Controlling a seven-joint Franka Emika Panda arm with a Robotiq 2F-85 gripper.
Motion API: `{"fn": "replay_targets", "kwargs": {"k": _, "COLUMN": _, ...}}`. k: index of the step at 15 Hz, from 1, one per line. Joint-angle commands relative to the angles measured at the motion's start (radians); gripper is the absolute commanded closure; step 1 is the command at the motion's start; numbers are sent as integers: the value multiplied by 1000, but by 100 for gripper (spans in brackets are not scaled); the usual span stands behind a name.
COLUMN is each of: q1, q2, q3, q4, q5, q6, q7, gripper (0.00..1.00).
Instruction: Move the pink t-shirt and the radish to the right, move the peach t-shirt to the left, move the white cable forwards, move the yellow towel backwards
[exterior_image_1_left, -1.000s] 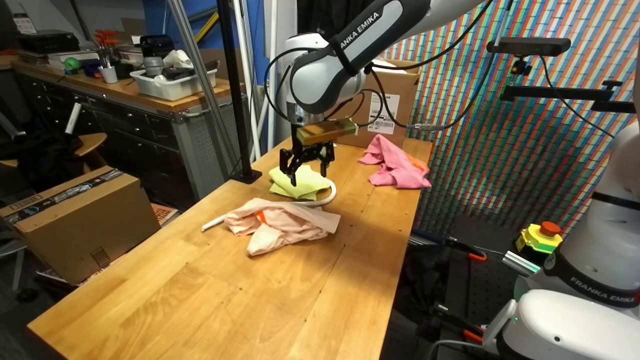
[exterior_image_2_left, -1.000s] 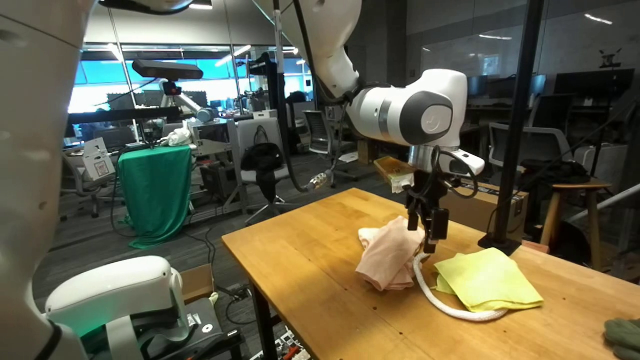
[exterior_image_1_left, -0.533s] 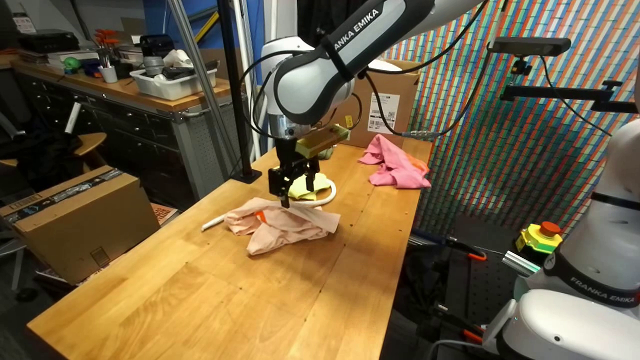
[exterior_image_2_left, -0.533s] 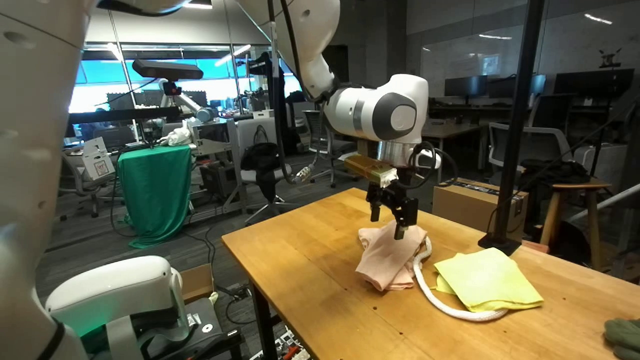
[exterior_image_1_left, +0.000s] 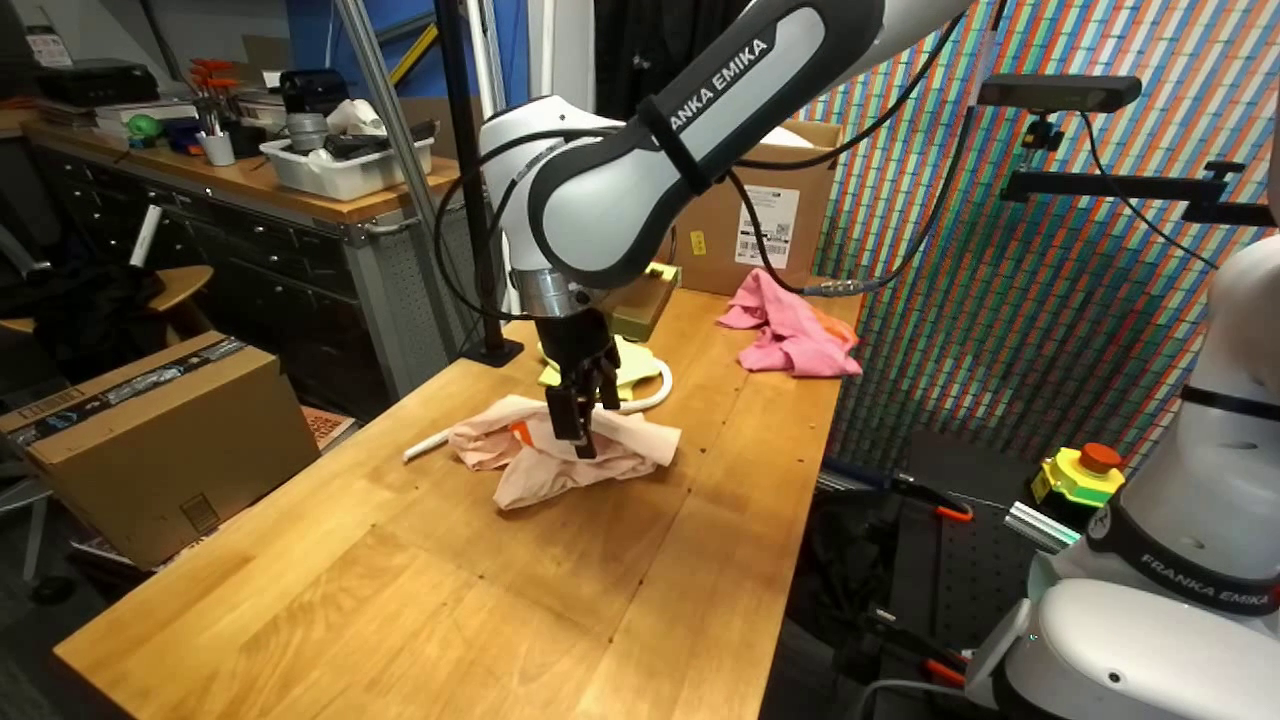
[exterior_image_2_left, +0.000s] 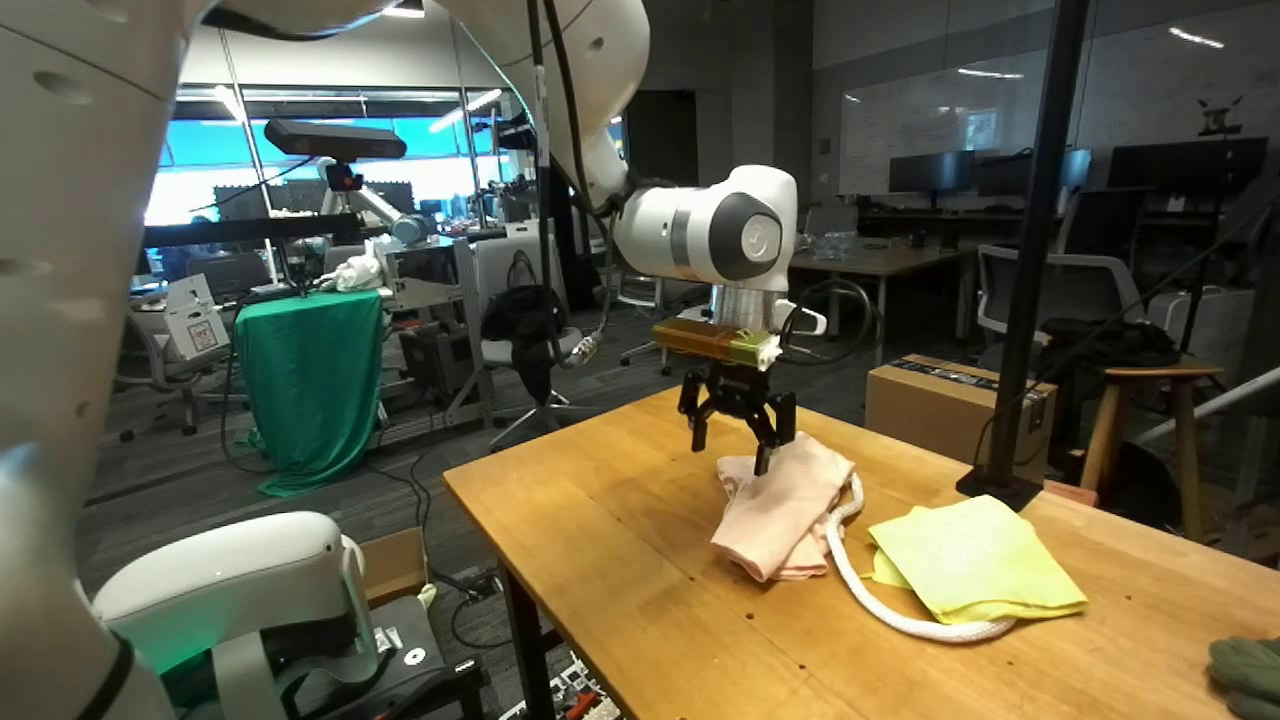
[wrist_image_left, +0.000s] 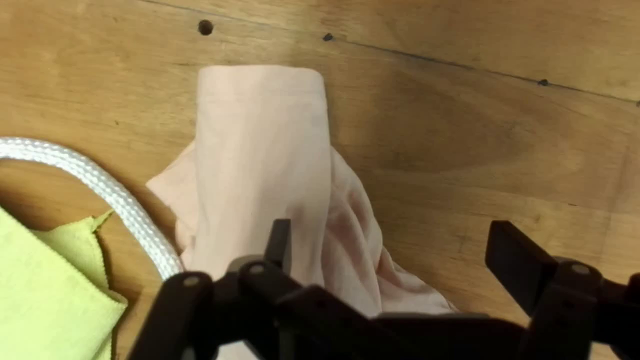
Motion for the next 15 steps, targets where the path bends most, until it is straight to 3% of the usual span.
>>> {"fn": "replay_targets", "kwargs": {"k": 1, "q1": 32, "q2": 31, "q3": -15, "q4": 20, "q5": -99, "q6": 58, "q7": -16, "gripper": 0}}
{"fn": "replay_targets", "kwargs": {"k": 8, "q1": 32, "q2": 66, "q3": -21, "q4": 11, "q5": -94, "q6": 271, "q7": 24, "gripper": 0}}
{"fn": "replay_targets", "kwargs": {"k": 15, "q1": 57, "q2": 87, "q3": -66, "q4": 6, "q5": -140, "q6": 357, "q7": 73, "gripper": 0}}
